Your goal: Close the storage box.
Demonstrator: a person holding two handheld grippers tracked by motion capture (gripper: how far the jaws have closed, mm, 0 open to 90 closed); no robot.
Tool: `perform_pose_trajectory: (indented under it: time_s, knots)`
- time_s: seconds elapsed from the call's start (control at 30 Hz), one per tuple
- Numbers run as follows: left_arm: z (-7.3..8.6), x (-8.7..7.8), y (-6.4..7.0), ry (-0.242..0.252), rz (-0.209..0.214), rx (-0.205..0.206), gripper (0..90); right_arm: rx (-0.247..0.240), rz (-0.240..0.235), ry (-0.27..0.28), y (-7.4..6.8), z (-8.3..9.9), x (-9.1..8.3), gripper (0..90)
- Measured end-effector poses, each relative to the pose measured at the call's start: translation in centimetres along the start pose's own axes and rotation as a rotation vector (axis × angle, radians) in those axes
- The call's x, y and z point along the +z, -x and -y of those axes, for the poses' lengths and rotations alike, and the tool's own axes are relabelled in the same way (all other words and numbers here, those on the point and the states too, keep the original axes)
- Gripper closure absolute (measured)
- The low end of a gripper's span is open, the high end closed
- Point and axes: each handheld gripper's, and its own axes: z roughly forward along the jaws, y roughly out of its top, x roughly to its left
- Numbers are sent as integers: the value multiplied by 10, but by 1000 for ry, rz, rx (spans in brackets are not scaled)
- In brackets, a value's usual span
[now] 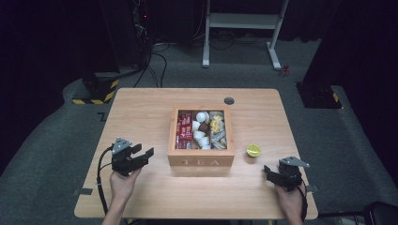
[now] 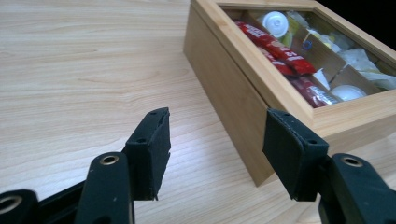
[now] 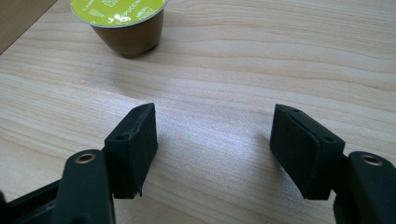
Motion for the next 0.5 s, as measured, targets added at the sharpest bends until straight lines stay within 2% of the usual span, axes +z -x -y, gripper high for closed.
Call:
perform_pose_trajectory:
  time_s: [0.07, 0.13, 0.2, 0.4, 0.5]
  knots:
    - [3, -1, -2, -1, -21, -4, 419, 0, 0, 0, 0, 0, 0, 318]
    - [7, -1, -2, 5, -79, 23, 419, -1, 1, 1, 0, 0, 0, 318]
    - [10, 0, -2, -6, -109, 35, 418, 0, 0, 0, 0, 0, 0, 318]
    - [21, 6, -8, -45, -149, 32, 417, 0, 1, 1, 0, 0, 0, 318]
    - [25, 8, -11, -63, -155, 28, 418, 0, 1, 1, 0, 0, 0, 318]
